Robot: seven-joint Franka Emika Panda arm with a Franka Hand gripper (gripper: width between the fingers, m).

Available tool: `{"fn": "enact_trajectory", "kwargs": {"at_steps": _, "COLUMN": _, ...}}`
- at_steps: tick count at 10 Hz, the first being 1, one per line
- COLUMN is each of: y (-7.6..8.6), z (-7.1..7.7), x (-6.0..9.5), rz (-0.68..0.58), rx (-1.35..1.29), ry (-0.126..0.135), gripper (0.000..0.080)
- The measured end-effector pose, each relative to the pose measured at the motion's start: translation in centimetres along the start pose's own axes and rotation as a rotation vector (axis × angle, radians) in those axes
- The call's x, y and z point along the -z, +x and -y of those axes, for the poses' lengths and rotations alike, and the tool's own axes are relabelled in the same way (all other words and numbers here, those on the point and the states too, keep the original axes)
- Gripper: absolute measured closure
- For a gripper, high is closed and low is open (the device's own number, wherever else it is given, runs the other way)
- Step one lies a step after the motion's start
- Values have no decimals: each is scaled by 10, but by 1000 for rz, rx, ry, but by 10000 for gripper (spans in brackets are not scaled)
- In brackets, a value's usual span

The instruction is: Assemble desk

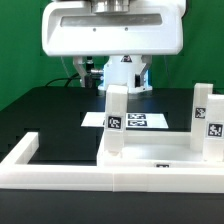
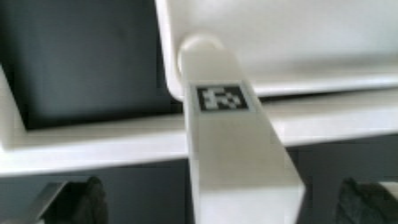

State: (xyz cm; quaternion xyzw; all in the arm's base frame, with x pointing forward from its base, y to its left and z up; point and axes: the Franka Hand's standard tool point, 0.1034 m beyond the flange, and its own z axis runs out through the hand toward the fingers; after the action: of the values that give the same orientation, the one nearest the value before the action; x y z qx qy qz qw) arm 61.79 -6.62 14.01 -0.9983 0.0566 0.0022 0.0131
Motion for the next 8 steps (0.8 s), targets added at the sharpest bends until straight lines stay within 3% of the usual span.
{"fn": "enact_trajectory", "kwargs": {"at_steps": 2, "y": -4, "z": -1, "x": -12, "rz": 165, "rx": 22, "ry": -27, "gripper": 151}}
{"fn": "enact_trajectory", "kwargs": {"at_steps": 3, "y": -2, "z": -1, "x": -15, "rz": 209, "rx": 22, "ry": -27, "gripper": 151}}
{"fn": "enact_trajectory", "kwargs": {"at_steps": 7, "y": 6, "z": 2, "x": -10, "rz": 186, "rx": 33, "ry": -28, "gripper": 151}}
{"fn": "enact_trajectory", "kwargs": {"at_steps": 8, "y": 8, "z": -1, "x": -9, "rz": 180, "rx": 49, "ry": -26, "gripper": 240}}
